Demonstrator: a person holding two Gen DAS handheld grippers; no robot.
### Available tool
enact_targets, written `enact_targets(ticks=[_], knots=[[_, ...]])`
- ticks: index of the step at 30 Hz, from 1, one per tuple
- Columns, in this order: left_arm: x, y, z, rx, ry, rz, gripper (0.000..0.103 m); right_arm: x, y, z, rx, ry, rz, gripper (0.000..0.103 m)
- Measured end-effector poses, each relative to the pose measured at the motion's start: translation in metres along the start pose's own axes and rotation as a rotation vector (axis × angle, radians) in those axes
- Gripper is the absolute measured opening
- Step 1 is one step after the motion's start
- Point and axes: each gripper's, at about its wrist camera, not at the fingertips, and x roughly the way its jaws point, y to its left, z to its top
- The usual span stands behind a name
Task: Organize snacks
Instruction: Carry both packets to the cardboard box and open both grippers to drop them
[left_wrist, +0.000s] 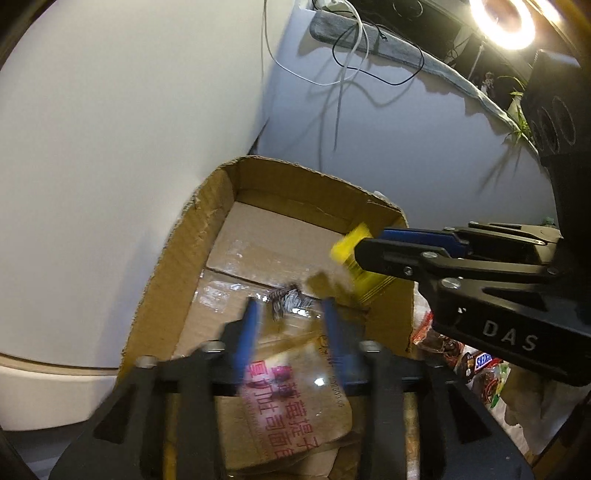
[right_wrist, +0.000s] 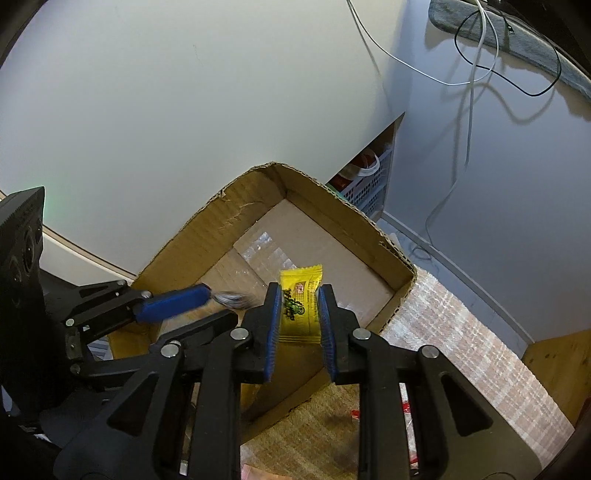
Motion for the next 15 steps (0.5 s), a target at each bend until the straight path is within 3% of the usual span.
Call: enact_targets(ticks=[2,3,7,11,15], knots=[[-0.002,0.001,0.000,-0.003,-0.003,-0.008,0.053,-0.002,-0.001,0.000,0.009,-0.008,0.001,0.045],[-0.003,0.001,0.000,-0.002,-0.002,-0.005,0.053,-0.004,-0.002,-0.001,0.013,-0.015,0.003,0.048],[-0.011,-0.001,-0.002,-0.004,0.000,-0.014,0.057,-0.015,-0.009,-0.003,0.025,-0.034,0.003,0.051],[-0.024,-0.012,-0.007,0.021,-0.003,0.003,0.059,-0.035,-0.020,-0.013,0.040,-0.056,-0.017,0.069],[-0.034,-0.030,-0.018,0.054,0.000,-0.001,0.066,-0.058,-0.039,-0.032,0.075,-0.070,-0.037,0.071]])
